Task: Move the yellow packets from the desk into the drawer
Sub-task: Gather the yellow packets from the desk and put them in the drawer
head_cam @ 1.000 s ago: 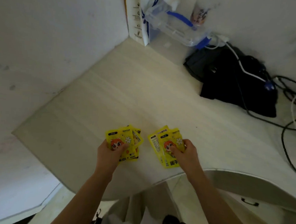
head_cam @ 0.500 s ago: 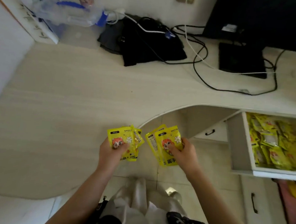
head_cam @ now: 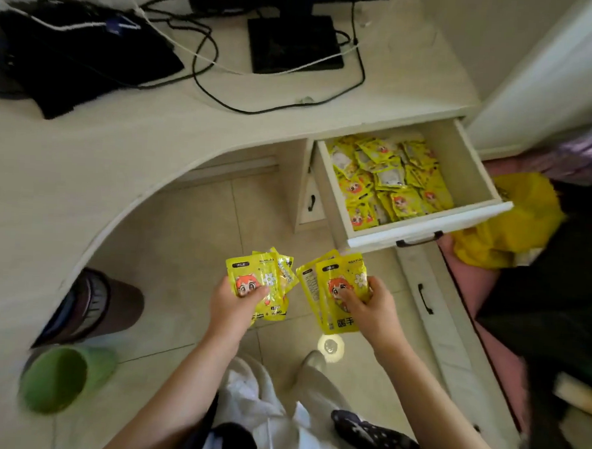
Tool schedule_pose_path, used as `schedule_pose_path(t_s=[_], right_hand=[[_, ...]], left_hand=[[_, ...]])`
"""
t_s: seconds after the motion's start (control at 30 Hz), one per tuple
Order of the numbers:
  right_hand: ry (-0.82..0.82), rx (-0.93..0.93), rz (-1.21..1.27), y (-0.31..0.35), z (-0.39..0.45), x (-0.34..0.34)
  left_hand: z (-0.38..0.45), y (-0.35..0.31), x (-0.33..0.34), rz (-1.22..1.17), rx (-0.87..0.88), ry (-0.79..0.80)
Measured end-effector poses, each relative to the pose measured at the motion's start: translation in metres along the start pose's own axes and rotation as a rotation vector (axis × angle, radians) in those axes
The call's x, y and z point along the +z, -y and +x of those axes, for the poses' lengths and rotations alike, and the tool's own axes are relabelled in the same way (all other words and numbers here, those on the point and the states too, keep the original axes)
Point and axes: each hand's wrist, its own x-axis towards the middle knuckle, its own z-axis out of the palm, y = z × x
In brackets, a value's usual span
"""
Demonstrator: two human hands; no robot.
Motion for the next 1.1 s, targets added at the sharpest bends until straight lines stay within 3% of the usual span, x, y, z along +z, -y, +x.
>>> schedule_pose_path(t_s=[0.3,0.6,0.87,1.1], right_hand=[[-0.112,0.099,0.088,-0.029,0.028,-0.096],[-0.171,0.084,0.065,0.014,0.116,-0.15],[-0.12,0.074,-0.02,0.067,0.203,-0.17],[-0.063,0.122,-0.097,0.068,0.283,-0.176]], left_hand=[[-0.014,-0.035,0.117,0.059,0.01,0.129],[0.044,-0.093,0.2,-0.008,-0.027,0.205],[0.118,-0.132,0.262,0.019,-0.121,0.205],[0.162,-0.137,0.305,0.018,-0.226,0.171]])
